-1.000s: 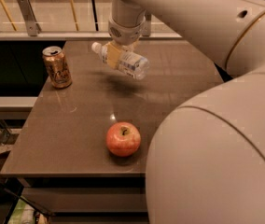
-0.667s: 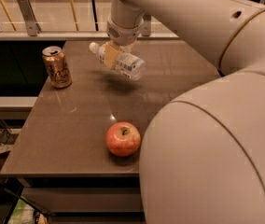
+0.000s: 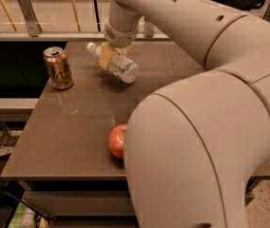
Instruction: Move blue plastic bottle near orange can
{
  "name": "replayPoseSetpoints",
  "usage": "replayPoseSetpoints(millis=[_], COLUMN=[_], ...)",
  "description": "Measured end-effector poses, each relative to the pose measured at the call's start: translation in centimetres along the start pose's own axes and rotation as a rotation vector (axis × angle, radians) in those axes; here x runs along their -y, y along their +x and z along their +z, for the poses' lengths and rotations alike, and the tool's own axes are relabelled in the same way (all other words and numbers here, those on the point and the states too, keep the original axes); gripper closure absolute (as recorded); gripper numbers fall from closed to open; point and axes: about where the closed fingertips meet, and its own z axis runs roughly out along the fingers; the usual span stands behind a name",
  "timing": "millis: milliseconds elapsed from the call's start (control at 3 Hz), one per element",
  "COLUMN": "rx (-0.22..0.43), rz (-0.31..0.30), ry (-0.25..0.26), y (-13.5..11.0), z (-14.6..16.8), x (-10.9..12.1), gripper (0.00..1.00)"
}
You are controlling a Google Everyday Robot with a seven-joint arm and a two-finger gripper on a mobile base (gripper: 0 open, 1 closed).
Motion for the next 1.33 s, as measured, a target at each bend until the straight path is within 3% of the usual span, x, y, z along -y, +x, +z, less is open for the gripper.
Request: replayPoseSetpoints(millis=[1000,1333], rx=[-0.023,-0.026], rz=[0.184,0.188], ry=[-0.012,-0.014], y=[-2.6,-2.6], z=[4.5,4.7], x=[-2.6,-2.8], gripper=[1.0,0.84])
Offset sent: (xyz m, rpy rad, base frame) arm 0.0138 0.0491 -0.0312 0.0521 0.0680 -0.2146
